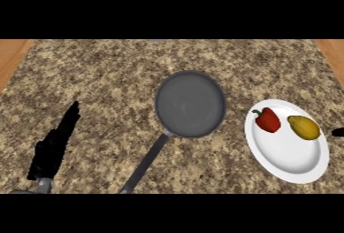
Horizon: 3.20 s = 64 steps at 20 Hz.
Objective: Pick the lemon from the plate and place it in the pan
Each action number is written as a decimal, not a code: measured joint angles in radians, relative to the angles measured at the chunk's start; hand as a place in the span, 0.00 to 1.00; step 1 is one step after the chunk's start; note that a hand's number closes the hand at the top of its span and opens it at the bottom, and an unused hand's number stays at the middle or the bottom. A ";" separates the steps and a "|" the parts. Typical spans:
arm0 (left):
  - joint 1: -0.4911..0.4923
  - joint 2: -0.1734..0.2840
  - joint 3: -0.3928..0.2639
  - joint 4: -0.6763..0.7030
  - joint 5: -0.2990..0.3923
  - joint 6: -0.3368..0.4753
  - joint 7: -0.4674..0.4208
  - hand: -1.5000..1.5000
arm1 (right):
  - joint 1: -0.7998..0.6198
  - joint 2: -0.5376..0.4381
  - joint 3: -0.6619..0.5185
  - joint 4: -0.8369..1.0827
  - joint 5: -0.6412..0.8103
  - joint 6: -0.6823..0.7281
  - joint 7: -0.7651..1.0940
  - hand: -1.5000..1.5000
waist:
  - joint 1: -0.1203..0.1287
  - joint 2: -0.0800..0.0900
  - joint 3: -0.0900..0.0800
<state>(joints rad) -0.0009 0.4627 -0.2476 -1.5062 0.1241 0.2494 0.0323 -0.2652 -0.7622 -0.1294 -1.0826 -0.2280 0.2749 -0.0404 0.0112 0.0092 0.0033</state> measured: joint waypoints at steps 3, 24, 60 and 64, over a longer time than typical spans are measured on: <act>0.005 0.005 -0.008 -0.010 -0.016 0.003 0.022 0.50 | -0.010 -0.104 0.027 0.058 0.088 0.074 -0.077 0.00 | 0.010 0.000 0.000; 0.037 -0.020 0.027 -0.057 -0.073 -0.022 0.074 0.50 | -0.395 -0.098 0.301 0.240 0.471 0.474 -0.074 0.00 | 0.006 -0.007 -0.003; 0.068 -0.127 0.149 -0.080 -0.184 -0.140 0.091 0.50 | -0.333 0.109 0.360 0.146 0.935 0.615 0.128 0.00 | -0.005 -0.009 -0.003; 0.074 -0.143 0.161 -0.105 -0.199 -0.155 0.109 0.50 | -0.338 0.141 0.343 0.177 0.983 0.600 0.120 0.00 | -0.004 -0.009 -0.003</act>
<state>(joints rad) 0.0735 0.3192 -0.0867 -1.6108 -0.0751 0.0949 0.1409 -0.6030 -0.6213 0.2141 -0.9051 0.7547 0.8748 0.0792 0.0072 0.0006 0.0002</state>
